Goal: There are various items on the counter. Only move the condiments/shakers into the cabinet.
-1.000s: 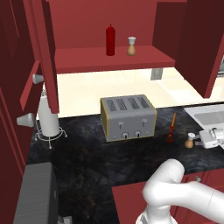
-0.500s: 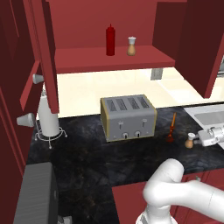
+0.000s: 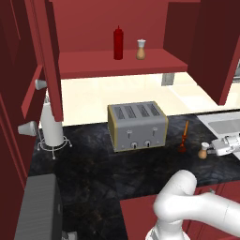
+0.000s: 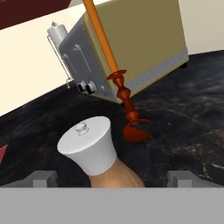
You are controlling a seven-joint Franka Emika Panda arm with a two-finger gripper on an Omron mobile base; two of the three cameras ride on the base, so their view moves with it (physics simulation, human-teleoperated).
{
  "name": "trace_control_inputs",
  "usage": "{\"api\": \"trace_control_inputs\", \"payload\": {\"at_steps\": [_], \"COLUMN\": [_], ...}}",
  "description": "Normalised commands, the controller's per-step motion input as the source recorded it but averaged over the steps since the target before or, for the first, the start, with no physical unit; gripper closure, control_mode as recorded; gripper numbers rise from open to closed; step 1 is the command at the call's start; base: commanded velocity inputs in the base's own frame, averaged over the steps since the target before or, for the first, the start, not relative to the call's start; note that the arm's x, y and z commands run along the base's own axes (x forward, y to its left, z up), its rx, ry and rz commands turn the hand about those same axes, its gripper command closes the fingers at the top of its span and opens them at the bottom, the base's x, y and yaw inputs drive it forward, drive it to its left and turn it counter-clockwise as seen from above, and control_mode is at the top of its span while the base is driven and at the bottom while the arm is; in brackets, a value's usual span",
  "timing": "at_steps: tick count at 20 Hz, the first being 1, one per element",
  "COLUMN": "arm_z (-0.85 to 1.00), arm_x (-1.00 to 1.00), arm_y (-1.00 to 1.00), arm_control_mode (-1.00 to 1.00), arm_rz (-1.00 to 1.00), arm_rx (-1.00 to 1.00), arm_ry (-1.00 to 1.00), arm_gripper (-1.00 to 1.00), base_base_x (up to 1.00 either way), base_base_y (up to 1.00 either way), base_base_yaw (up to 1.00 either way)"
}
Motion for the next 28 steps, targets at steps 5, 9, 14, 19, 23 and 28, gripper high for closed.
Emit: {"api": "trace_control_inputs", "payload": {"at_steps": [5, 9, 14, 19, 23, 28], "arm_z": [0.0, 0.0, 0.0, 0.0, 0.0, 0.0], "arm_x": [0.0, 0.0, 0.0, 0.0, 0.0, -0.06], "arm_y": [0.09, 0.13, 0.14, 0.11, 0.04, 0.0], "arm_control_mode": [-1.0, -1.0, -1.0, -1.0, -1.0, -1.0], "arm_rz": [0.0, 0.0, 0.0, 0.0, 0.0, 0.0], "arm_rx": [0.0, 0.0, 0.0, 0.0, 0.0, 0.0], "arm_ry": [0.0, 0.0, 0.0, 0.0, 0.0, 0.0], "arm_gripper": [-1.0, -1.0, -1.0, -1.0, 1.0, 1.0], "base_base_x": [0.0, 0.0, 0.0, 0.0, 0.0, 0.0], "base_base_y": [0.0, 0.0, 0.0, 0.0, 0.0, 0.0], "base_base_yaw": [0.0, 0.0, 0.0, 0.0, 0.0, 0.0]}}
